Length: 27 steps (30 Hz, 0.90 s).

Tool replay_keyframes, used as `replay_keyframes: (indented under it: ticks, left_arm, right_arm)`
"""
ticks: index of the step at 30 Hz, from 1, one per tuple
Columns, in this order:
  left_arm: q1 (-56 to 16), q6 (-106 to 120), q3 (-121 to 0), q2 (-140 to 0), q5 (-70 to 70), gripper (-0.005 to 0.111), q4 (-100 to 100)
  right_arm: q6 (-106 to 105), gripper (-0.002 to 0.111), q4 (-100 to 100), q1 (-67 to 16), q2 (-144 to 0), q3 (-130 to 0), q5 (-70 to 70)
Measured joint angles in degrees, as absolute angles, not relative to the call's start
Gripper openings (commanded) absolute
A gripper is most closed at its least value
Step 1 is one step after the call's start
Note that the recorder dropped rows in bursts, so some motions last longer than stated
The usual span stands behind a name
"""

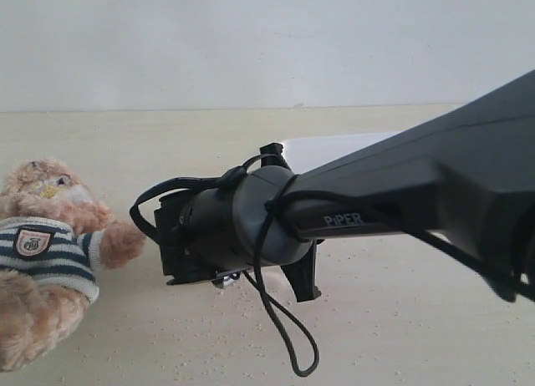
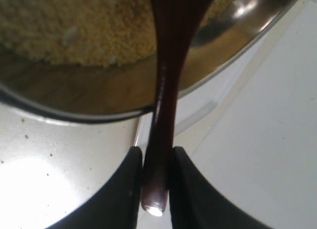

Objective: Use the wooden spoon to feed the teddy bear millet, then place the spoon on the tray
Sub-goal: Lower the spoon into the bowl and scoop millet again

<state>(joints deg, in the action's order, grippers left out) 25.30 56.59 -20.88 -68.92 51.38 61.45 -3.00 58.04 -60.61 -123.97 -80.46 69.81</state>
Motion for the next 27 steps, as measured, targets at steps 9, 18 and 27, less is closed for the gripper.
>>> replay_keyframes:
  ticks: [9,18,27]
  left_arm:
    - [25.3,56.6,-20.9,-68.9,51.4,0.008,61.4]
    - [25.3,56.6,-20.9,-68.9,51.4,0.008,61.4]
    - [25.3,56.6,-20.9,-68.9,51.4,0.008,61.4]
  right_arm:
    - [-3.3,0.0,57.9,-60.6,-124.0,-80.5,69.8]
    - [-3.5,0.0,57.9,-60.6,-124.0,-80.5,69.8]
    - [-6.8,0.0,49.1,-60.6,-124.0,-87.2,69.8]
